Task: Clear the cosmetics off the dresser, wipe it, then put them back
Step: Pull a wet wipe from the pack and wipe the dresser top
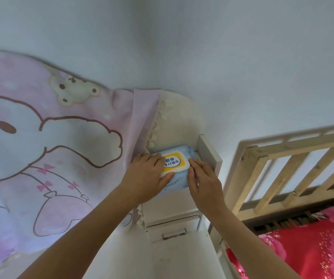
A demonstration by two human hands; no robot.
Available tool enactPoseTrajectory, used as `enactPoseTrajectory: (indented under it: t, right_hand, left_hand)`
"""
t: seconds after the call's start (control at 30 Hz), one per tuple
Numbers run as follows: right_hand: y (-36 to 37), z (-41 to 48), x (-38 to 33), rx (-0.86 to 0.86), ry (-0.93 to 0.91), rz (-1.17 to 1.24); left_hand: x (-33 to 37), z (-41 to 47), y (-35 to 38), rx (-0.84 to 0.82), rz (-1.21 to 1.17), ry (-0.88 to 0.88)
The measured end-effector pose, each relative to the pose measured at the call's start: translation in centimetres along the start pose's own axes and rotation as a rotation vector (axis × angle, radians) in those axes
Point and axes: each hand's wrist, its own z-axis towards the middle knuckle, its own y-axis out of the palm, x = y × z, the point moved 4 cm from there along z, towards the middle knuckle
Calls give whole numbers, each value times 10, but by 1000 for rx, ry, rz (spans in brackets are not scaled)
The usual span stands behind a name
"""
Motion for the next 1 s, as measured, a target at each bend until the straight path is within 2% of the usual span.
enactPoseTrajectory:
  t: [0.13,0.23,0.3,0.4,0.47,0.6,0.67,0.73,0.8,0.83,0.93,1.0]
  right_hand:
    - [0,-3,2,9,-12,10]
    - [0,-2,4,25,-29,3]
    - [2,-2,5,32,-51,8]
    - [4,-4,8,31,-66,11]
    - [4,-3,8,27,-66,10]
    - [3,-2,8,36,-62,7]
    - [4,-3,8,44,-52,12]
    - [5,-4,7,53,-37,26]
    - [6,-4,6,62,-34,31]
    - [6,-4,7,65,-36,28]
    - [7,-4,6,66,-26,25]
    - [8,-4,4,68,-5,38]
  left_hand:
    - [10,-4,-1,-56,80,-40]
    - [12,1,-15,-73,101,3]
    - [1,11,-29,-56,-15,-76]
    - [-19,27,-37,-86,-305,-318]
    - [-26,31,-38,-3,-451,-430]
    - [-32,24,-43,415,-332,-496]
    - [-27,14,-39,490,-347,-534]
    - [-20,2,-31,540,-250,-510]
    - [-15,-6,-21,504,-91,-421]
    - [-15,-8,-14,438,-98,-409]
    - [-17,-10,-4,255,-302,-476]
    - [-16,-10,-3,224,-349,-515]
